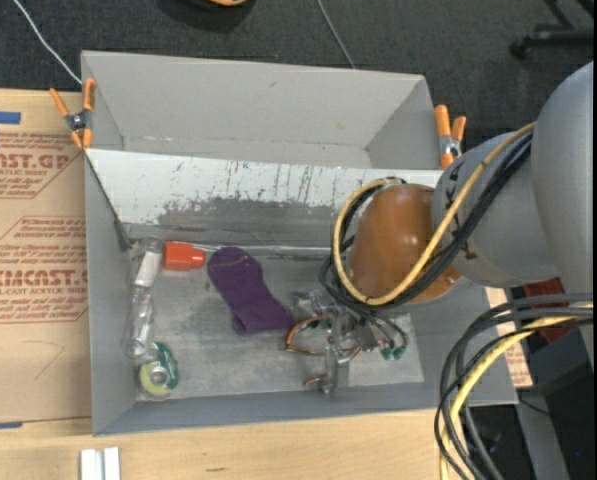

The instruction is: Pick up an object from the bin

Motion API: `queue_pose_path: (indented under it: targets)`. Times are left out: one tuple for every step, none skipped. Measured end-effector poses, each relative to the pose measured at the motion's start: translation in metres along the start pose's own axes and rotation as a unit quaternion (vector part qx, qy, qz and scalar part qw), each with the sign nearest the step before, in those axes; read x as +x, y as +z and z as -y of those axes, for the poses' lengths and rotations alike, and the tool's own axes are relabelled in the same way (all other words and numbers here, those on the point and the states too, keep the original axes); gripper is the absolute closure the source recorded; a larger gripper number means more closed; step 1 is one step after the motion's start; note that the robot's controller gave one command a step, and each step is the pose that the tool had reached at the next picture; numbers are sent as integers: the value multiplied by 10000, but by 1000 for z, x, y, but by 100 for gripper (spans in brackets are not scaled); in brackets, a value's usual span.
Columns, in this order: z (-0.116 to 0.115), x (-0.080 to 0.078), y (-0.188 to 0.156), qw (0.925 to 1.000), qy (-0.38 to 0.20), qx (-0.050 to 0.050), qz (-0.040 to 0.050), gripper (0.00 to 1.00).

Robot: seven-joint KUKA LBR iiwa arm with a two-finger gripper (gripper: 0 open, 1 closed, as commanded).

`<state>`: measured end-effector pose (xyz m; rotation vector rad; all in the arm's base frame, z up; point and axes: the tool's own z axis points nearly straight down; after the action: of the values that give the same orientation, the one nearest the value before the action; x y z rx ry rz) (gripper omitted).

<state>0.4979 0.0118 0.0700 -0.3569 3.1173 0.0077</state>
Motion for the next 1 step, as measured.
queue_pose_path:
  targets:
    - [36,8,0,10000,-90,23,-10,100]
